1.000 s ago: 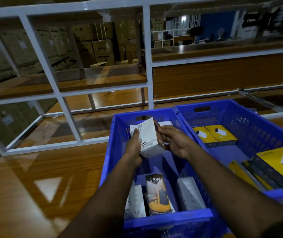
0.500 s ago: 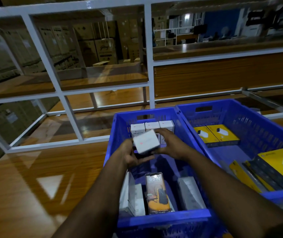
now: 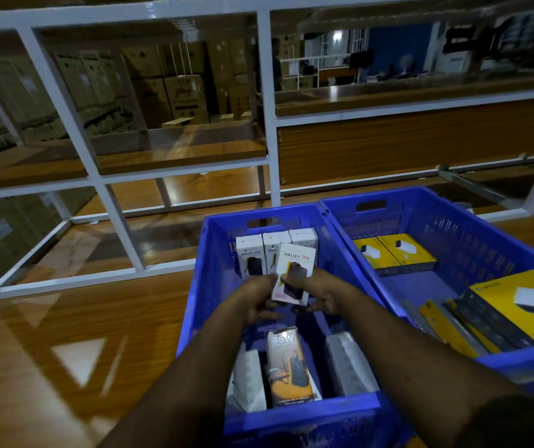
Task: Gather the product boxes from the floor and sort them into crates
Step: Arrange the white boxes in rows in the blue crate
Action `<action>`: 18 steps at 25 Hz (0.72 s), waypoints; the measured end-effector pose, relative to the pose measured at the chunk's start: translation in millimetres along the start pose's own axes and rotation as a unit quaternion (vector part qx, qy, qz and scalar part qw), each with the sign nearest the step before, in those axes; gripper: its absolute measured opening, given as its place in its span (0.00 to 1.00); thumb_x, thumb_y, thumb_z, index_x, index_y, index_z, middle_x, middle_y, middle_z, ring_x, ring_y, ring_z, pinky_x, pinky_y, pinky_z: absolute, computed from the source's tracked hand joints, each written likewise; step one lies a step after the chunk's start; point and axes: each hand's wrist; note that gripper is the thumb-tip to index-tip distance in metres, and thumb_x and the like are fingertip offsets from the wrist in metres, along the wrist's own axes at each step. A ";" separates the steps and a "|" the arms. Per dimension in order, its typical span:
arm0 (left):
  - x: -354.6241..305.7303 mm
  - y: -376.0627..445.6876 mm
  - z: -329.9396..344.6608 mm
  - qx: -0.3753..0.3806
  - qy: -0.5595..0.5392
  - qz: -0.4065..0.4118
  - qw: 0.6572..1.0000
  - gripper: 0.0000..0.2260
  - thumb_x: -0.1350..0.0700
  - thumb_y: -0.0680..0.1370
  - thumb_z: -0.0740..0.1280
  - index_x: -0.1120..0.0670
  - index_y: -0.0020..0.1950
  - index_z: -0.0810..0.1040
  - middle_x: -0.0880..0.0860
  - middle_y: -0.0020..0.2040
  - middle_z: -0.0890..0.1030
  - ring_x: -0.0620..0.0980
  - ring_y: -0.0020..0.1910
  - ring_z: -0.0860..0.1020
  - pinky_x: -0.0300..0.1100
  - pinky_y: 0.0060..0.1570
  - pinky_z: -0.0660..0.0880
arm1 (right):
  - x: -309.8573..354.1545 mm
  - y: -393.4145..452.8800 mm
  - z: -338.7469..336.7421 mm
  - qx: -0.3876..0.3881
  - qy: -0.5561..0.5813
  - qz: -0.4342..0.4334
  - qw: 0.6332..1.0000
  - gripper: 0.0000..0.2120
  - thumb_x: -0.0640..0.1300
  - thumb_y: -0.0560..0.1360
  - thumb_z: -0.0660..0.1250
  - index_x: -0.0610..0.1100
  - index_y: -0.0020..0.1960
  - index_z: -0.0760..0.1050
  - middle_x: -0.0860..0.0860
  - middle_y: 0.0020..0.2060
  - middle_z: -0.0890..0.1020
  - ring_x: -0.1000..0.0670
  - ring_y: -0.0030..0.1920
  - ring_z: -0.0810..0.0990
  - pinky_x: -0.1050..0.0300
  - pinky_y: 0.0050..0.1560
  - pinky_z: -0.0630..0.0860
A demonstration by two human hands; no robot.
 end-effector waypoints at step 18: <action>-5.2 39.3 3.8 -0.075 0.065 0.100 0.990 0.22 0.49 0.82 0.62 0.64 0.68 0.72 0.64 0.62 0.77 0.62 0.56 0.79 0.50 0.54 0.74 | -43.9 68.8 4.8 -0.209 0.019 -0.103 0.972 0.21 0.39 0.78 0.67 0.40 0.69 0.67 0.44 0.59 0.78 0.45 0.55 0.78 0.52 0.51 0.76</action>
Point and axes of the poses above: each hand's wrist, its own y-axis towards the middle knuckle, its own z-axis out of the palm, x = y × z
